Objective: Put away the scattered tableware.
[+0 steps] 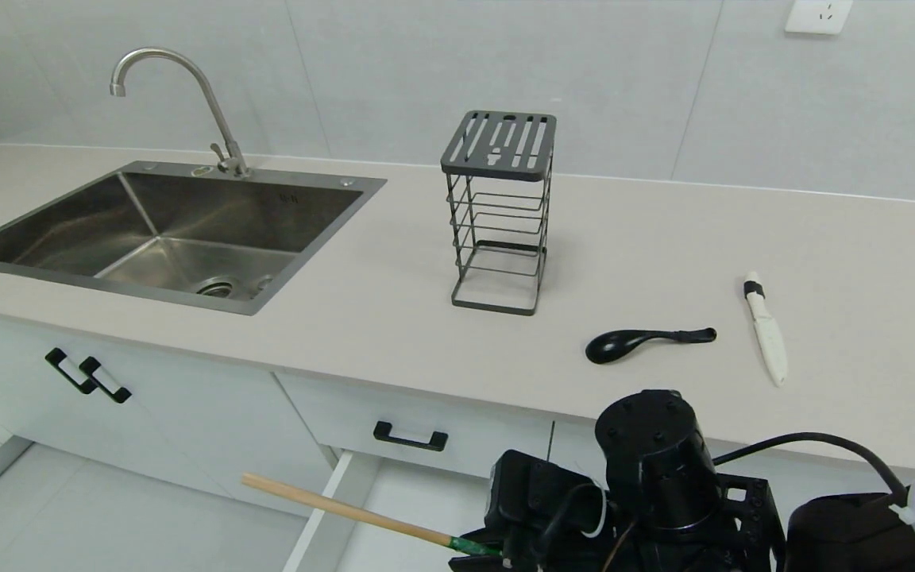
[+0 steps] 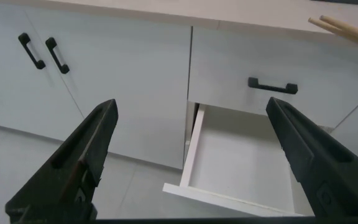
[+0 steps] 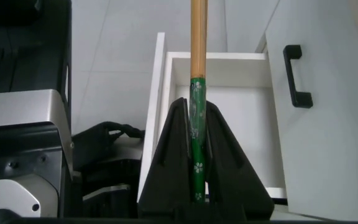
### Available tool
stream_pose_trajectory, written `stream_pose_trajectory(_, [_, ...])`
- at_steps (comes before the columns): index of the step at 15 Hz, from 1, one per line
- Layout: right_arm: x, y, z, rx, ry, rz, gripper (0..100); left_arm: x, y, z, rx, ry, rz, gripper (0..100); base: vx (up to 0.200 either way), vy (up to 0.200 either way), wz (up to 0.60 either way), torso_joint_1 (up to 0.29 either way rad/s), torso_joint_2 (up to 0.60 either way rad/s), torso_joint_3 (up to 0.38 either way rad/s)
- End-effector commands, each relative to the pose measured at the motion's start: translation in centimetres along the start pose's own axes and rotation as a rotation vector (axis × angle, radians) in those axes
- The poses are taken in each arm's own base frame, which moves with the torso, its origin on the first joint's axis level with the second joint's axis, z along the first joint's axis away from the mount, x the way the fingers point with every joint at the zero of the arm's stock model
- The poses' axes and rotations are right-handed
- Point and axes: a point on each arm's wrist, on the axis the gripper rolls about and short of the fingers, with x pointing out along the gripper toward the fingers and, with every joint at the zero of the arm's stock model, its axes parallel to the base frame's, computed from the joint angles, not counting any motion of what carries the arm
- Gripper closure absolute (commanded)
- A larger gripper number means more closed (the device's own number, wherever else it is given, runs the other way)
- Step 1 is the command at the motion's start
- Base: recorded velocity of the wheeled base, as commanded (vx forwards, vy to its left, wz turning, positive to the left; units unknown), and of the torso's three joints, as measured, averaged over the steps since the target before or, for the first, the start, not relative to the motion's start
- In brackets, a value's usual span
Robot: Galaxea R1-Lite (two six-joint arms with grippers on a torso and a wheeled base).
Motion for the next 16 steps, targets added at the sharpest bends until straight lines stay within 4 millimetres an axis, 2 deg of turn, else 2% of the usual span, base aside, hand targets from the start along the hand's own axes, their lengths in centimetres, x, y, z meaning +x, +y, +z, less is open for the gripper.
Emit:
stream_pose_trajectory(1, [0.0, 0.0, -0.1, 0.0, 0.005, -0.008, 100, 0.0, 0.0, 0.0, 0.0, -0.001, 0.001, 0, 0.0, 0.0, 0.0, -0.276, 0.52, 0.261])
stream_pose_trajectory(13, [0.5, 0.8, 0.5, -0.015, -0.002, -0.004, 100, 0.0, 0.0, 0.0, 0.0, -0.001, 0.001, 0, 0.0, 0.0, 0.0, -0.252, 0.49, 0.231])
stream_pose_trajectory(16, [1.3, 1.0, 0.9, -0.026, -0.006, -0.009, 100, 0.0, 0.0, 0.0, 0.0, -0.001, 0.001, 0, 0.0, 0.0, 0.0, -0.248, 0.38, 0.152])
